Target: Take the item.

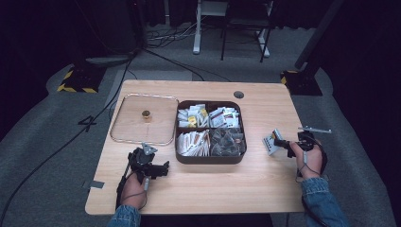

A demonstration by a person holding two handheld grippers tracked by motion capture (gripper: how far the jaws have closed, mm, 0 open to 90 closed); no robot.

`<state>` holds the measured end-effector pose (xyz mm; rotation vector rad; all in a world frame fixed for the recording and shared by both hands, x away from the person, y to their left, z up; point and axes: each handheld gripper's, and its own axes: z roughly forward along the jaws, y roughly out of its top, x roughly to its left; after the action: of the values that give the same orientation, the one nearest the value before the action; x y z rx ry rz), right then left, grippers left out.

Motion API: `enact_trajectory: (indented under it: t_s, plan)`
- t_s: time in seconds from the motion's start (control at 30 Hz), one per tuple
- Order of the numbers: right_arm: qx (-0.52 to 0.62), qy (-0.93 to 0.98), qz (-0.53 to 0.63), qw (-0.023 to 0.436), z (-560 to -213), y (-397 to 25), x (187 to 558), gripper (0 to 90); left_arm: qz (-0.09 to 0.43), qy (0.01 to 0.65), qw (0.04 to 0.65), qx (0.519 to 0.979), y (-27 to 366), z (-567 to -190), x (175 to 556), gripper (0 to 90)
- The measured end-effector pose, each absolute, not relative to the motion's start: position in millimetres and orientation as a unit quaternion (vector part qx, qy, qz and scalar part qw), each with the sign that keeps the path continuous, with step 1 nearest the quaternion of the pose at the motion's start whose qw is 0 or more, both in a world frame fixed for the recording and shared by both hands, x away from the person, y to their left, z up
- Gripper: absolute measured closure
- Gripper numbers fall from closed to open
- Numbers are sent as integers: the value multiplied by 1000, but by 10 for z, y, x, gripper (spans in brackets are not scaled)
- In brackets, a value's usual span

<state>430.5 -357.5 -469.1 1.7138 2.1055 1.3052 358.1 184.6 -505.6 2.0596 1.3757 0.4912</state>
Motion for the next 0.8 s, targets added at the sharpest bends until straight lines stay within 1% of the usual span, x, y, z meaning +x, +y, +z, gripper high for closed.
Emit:
enact_trajectory:
  t_s: [0.07,0.17,0.23,0.27,0.33,0.47,0.63,0.8]
  plan:
    - [567,697,432,77,-4711,-3585,4307,712,185,518,303,778,1847,-5055,3583,0]
    - [569,694,432,86,-4743,-3610,4316,576,185,518,304,778,1845,-5057,3586,0]
    - [570,693,432,92,-4765,-3630,4325,514,185,518,303,778,1846,-5055,3586,0]
    - [569,695,428,101,-4774,-3643,4330,475,185,518,304,778,1845,-5057,3586,0]
    - [564,697,425,123,-4782,-3671,4336,426,185,517,303,779,1847,-5055,3587,0]
    - [563,696,420,148,-4780,-3728,4340,404,185,518,303,779,1846,-5055,3587,0]
    - [558,701,414,157,-4778,-3741,4339,404,185,517,303,779,1847,-5055,3587,0]
    - [552,702,422,154,-4727,-3721,4325,404,185,517,303,779,1846,-5055,3589,0]
